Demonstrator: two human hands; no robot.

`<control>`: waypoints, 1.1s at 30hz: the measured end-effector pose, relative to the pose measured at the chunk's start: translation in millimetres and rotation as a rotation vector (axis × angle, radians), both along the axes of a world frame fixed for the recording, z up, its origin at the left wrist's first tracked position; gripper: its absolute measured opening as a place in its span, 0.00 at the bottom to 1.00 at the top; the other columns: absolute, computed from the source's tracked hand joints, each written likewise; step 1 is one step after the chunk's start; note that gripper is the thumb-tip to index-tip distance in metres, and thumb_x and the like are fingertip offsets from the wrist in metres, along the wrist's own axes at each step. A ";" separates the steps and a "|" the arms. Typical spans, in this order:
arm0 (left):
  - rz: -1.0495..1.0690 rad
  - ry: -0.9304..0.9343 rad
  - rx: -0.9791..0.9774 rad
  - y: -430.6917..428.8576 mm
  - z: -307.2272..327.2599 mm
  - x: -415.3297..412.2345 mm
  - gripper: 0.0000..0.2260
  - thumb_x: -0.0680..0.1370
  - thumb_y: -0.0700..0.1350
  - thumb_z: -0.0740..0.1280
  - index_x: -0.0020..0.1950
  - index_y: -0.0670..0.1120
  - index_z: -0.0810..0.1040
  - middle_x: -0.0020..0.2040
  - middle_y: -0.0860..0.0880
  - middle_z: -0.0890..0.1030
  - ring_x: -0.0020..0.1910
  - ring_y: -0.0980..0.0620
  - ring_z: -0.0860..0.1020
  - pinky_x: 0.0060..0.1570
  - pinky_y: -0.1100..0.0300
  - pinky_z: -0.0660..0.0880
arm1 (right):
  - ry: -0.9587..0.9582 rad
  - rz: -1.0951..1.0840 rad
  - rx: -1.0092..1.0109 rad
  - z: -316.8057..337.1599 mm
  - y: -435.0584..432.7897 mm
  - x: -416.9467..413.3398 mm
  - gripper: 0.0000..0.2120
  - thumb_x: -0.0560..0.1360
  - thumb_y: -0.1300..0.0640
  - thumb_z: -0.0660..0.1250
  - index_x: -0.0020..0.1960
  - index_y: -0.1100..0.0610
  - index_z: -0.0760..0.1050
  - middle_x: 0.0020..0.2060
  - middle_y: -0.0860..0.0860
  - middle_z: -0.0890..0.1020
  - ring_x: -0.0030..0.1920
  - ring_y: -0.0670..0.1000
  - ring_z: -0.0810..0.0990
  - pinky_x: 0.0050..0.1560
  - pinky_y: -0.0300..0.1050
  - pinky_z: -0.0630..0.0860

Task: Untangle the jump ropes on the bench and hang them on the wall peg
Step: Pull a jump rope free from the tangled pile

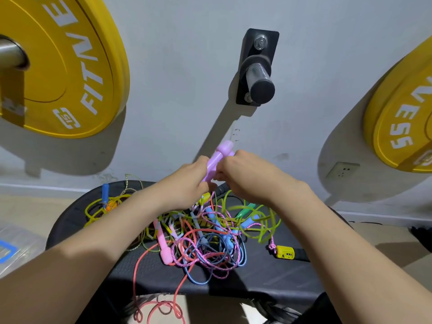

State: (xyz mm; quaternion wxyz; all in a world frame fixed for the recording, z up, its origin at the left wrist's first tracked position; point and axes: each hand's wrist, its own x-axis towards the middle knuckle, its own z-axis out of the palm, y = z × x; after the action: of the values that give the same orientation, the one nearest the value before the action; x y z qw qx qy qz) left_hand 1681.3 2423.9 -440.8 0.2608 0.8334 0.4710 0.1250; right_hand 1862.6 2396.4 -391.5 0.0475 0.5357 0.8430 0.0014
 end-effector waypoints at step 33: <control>-0.458 0.060 -0.093 -2.9 32.2 -19.0 0.07 0.85 0.48 0.68 0.59 0.46 0.79 0.49 0.45 0.81 0.48 0.45 0.78 0.51 0.48 0.75 | 0.936 -0.219 -0.473 5.8 9.6 61.2 0.12 0.74 0.52 0.80 0.51 0.55 0.80 0.28 0.52 0.73 0.27 0.49 0.65 0.28 0.40 0.62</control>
State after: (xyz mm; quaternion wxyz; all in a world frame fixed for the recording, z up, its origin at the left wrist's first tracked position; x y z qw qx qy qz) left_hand 1662.3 2421.1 -408.6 0.3062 0.9089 0.2826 0.0158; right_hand 1923.7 2406.0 -385.6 -0.2142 0.5384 0.6906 -0.4328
